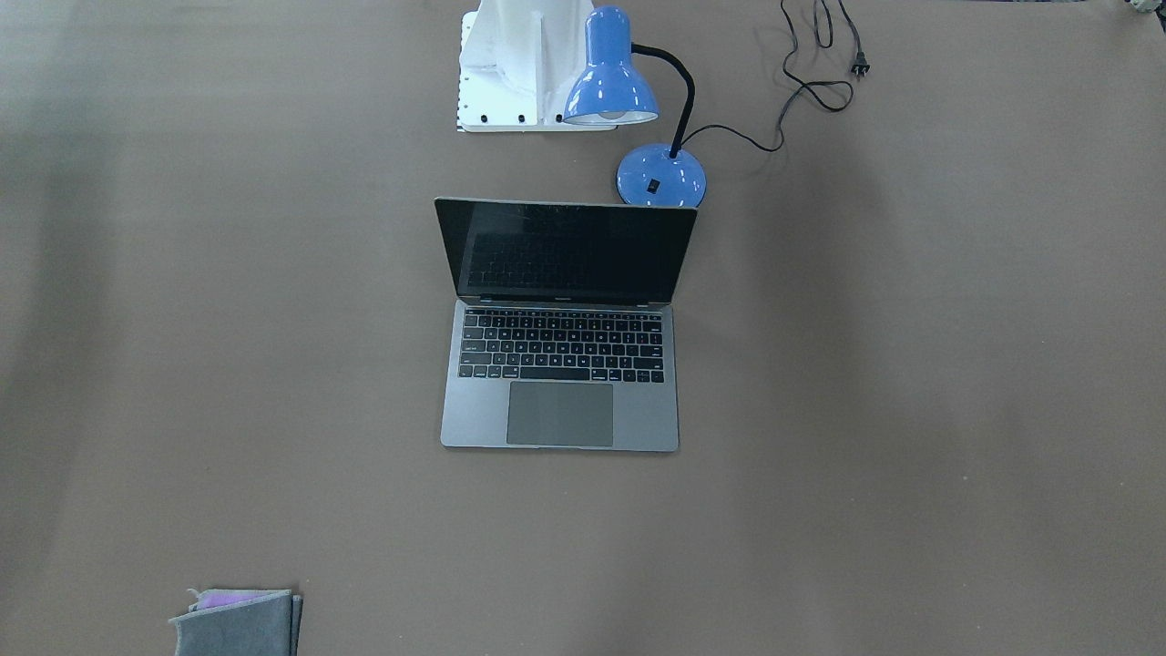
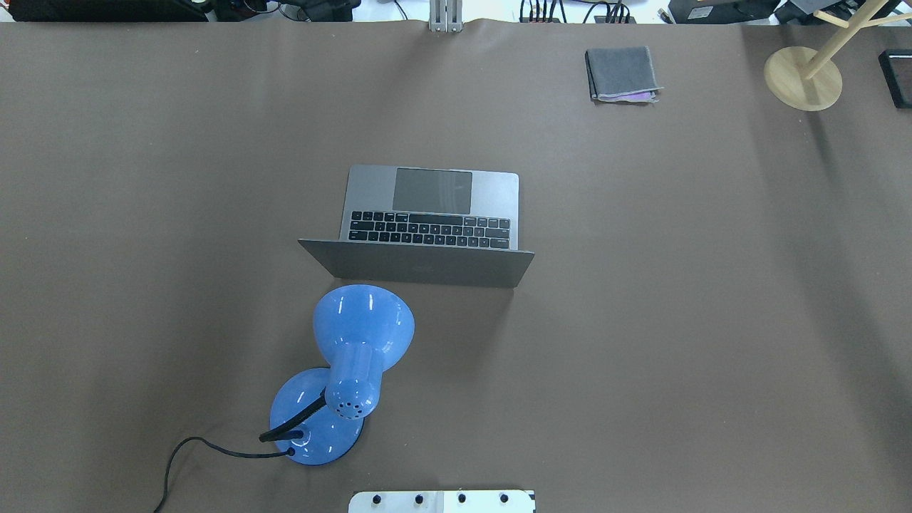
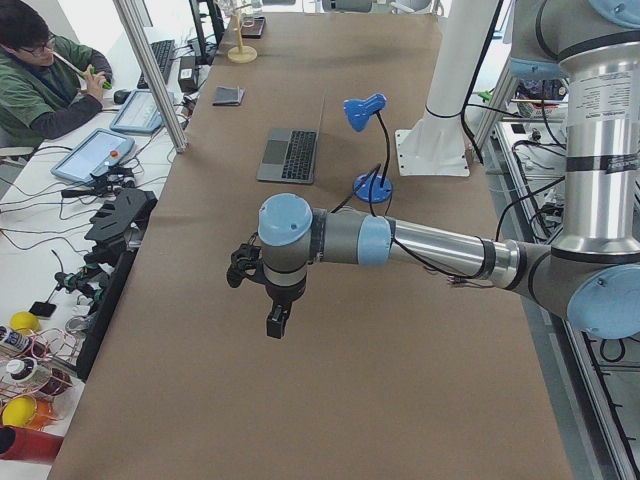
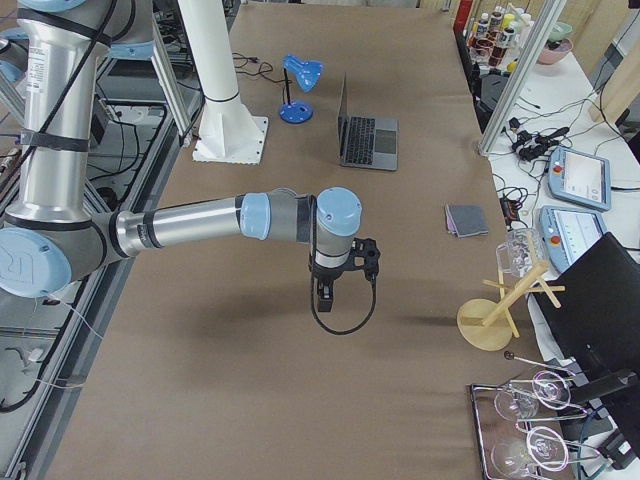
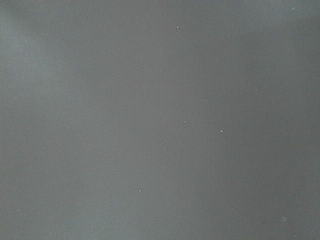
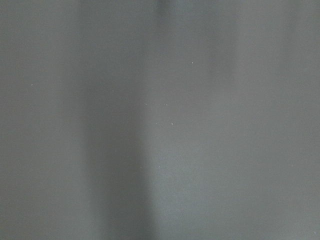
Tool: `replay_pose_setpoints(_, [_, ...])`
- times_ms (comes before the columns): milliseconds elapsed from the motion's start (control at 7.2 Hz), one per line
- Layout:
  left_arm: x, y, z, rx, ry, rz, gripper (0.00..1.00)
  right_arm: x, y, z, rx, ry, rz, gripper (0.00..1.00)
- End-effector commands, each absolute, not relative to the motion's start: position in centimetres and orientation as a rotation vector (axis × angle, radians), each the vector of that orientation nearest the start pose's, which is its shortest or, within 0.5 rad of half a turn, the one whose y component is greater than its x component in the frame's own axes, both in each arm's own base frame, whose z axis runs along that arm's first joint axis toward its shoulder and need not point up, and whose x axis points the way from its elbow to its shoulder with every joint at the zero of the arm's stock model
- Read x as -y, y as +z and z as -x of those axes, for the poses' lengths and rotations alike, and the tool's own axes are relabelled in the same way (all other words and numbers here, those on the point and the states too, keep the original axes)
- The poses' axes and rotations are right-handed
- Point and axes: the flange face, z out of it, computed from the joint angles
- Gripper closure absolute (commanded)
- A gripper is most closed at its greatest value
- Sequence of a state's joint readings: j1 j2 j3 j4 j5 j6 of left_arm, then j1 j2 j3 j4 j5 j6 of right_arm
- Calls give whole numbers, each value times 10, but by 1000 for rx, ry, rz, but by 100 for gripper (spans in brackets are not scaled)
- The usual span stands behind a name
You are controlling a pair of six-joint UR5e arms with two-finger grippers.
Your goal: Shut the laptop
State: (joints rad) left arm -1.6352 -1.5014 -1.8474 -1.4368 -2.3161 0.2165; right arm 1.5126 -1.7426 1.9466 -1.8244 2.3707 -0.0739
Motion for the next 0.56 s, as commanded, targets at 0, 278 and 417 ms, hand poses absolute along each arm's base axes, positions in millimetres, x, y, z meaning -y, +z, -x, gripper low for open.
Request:
replay_pose_setpoints(0, [465,555,96,-717,203,-253,0,418,569,-38,799,-143,-50,0])
replay_pose_setpoints(278, [475,536,97,-679,286,-463,0,425,553,-37,797,-203,-202,0])
replay_pose_setpoints(417, [490,526,97,-651,334,-607,0,430,540,-36,795,-245,-311,0])
